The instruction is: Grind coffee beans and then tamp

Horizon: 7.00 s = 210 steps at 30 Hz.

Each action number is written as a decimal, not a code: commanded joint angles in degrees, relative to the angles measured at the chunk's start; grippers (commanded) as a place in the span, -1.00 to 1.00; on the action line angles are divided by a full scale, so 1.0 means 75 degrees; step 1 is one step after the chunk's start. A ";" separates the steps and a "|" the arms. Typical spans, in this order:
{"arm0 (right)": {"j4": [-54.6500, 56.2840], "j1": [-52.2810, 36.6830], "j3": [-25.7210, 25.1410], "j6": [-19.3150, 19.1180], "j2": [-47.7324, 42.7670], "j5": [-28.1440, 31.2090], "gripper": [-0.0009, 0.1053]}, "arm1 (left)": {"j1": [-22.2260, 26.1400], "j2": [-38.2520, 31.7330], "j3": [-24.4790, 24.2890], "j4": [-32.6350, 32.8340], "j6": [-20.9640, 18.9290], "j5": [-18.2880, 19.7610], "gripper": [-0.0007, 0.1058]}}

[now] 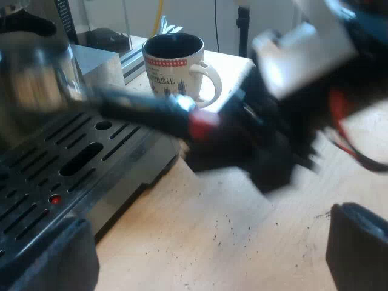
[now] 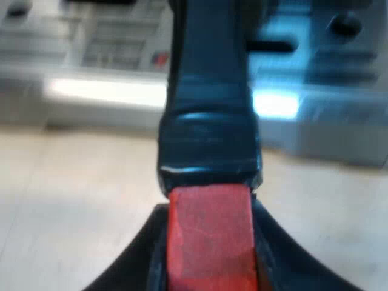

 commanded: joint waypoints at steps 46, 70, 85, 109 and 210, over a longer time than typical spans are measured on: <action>0.1909 0.1848 0.1837 -0.0910 -0.2620 -0.1217 -0.98 | -0.1545 0.2931 -0.1870 0.2439 0.0411 -0.1761 0.54; -0.0293 0.1848 0.2219 -0.0831 -0.0219 -0.1607 -0.98 | -0.1545 0.4324 -0.1870 0.1859 0.0411 -0.1707 0.54; 0.2714 0.1848 0.1237 -0.0728 -0.0306 -0.2560 0.27 | -0.1545 0.4324 -0.1870 0.1859 0.0411 -0.1758 0.54; 0.1601 0.1848 -0.0350 -0.2611 -0.2191 -0.2318 0.46 | -0.0914 0.3499 -0.3686 0.4796 0.0471 -0.3668 0.54; -0.2942 0.1866 0.3217 -0.2901 -0.2157 -0.0939 0.46 | -0.1664 0.5266 -0.4526 0.4428 0.0106 -0.3565 -0.98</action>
